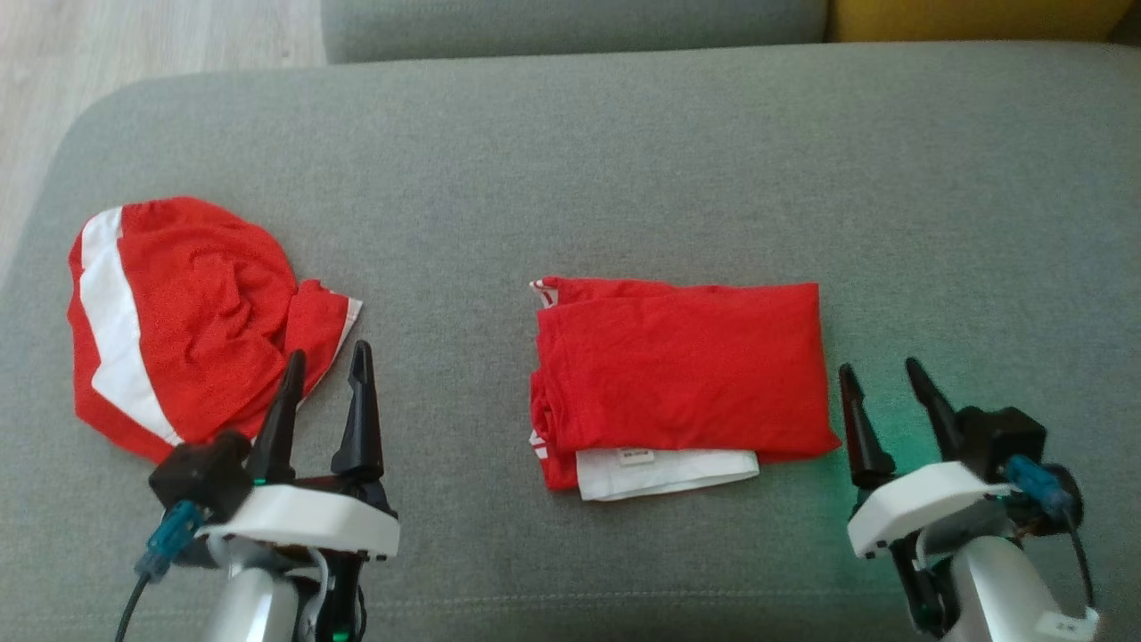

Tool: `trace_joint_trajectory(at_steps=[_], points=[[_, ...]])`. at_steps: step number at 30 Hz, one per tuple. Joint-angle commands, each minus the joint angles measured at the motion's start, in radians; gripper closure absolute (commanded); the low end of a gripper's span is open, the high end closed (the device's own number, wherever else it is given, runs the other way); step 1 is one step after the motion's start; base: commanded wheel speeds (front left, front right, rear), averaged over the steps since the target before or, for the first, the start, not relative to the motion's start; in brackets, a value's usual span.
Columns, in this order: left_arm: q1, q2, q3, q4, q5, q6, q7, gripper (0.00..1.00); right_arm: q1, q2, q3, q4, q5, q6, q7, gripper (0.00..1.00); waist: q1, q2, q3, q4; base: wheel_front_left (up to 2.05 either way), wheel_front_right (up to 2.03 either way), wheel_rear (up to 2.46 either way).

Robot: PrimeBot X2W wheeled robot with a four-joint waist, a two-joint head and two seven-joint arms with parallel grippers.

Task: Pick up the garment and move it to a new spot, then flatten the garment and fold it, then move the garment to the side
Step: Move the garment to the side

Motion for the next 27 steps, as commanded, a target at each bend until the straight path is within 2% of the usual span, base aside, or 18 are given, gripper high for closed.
trace_joint_trajectory(at_steps=[1,17,18,19,22,27], points=[[-0.052,0.007,0.027,-0.03,-0.008,-0.004,-0.008,0.0,-0.056,0.002,0.033,-0.011,0.021,-0.001,0.006,0.0,0.0,0.0,0.01,0.005,0.0,0.0,0.0],[-0.097,0.007,0.013,-0.023,-0.017,-0.017,-0.008,0.0,-0.195,0.002,0.092,0.222,0.108,-0.001,0.089,0.0,0.0,0.0,0.085,0.044,0.0,0.0,0.0],[-0.1,0.007,0.013,-0.023,-0.018,-0.017,-0.008,0.0,-0.201,0.002,0.094,0.236,0.123,-0.001,0.093,0.62,0.0,0.0,0.088,0.047,0.0,0.0,0.0],[-0.103,0.007,0.015,-0.023,-0.019,-0.017,-0.008,0.0,-0.207,0.002,0.1,0.247,0.133,-0.001,0.095,1.0,0.0,0.0,0.09,0.049,0.0,0.0,0.0],[-0.108,0.007,0.021,-0.023,-0.021,-0.017,-0.008,0.0,-0.226,0.002,0.114,0.27,0.121,-0.001,0.087,1.0,0.0,0.0,0.094,0.05,0.0,0.0,0.0],[-0.109,0.007,0.029,-0.026,-0.023,-0.016,-0.008,0.0,-0.265,-0.026,0.13,0.266,0.027,-0.001,0.035,1.0,0.0,0.0,0.093,0.035,0.0,0.0,0.0]])
